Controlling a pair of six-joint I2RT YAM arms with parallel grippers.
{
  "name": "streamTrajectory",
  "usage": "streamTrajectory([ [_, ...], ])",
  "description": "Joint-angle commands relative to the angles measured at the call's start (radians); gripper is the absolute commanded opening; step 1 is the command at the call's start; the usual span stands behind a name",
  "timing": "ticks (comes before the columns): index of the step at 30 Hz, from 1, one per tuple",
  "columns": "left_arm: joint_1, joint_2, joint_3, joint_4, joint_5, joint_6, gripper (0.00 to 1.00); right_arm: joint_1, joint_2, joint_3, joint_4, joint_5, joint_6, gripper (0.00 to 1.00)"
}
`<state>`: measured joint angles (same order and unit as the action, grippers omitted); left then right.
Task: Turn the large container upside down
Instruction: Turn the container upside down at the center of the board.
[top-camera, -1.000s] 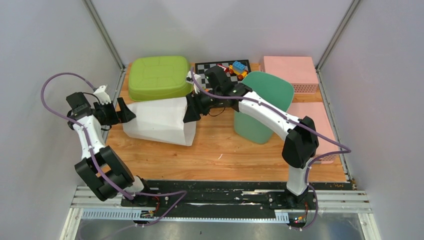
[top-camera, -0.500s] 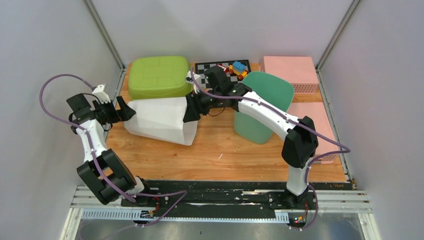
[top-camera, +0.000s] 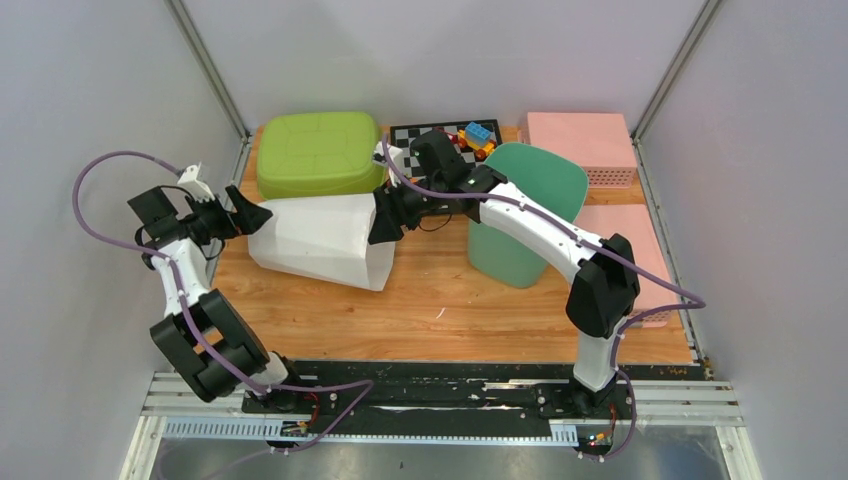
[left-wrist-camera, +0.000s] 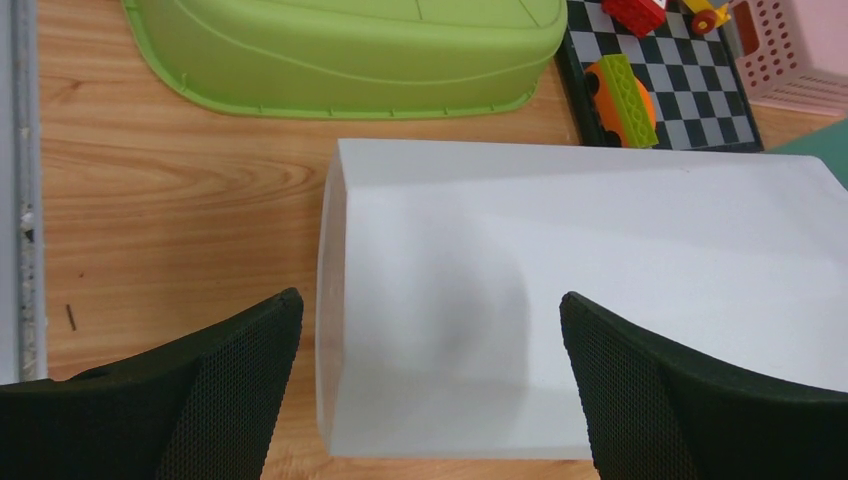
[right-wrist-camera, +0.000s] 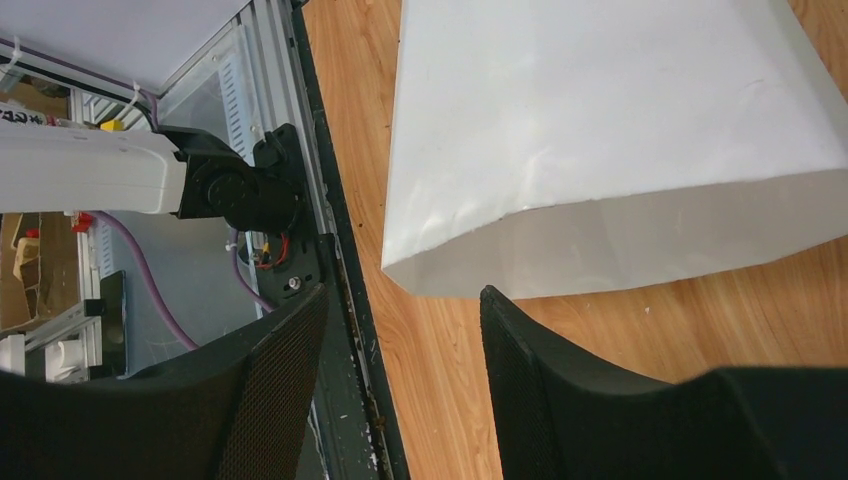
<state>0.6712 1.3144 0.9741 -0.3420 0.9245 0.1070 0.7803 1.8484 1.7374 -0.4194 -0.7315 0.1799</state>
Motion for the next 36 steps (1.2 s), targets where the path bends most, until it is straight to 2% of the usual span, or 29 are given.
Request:
streamTrajectory([
  [1,0.005,0.087,0.055,-0.013,0.119,0.001,1.0,-0.01,-0.031,0.012,-0.017,0.007,-0.032,0.6],
  [5,0.005,0.124,0.069,-0.03,0.188,0.003,1.0,-0.009,-0.017,0.016,-0.018,0.007,-0.033,0.6],
  [13,0.004,0.135,0.078,-0.059,0.188,0.03,1.0,-0.006,0.047,0.082,-0.066,-0.003,-0.056,0.57],
  [21,0.003,0.177,0.097,-0.06,0.224,0.011,1.0,-0.007,0.087,0.179,-0.177,0.077,-0.135,0.57],
  [29,-0.053,0.197,0.097,-0.084,0.227,0.048,1.0,-0.003,0.165,0.264,-0.227,0.094,-0.147,0.57],
  [36,-0.059,0.195,0.1,-0.071,0.241,0.04,1.0,0.006,0.234,0.334,-0.261,0.098,-0.154,0.56],
])
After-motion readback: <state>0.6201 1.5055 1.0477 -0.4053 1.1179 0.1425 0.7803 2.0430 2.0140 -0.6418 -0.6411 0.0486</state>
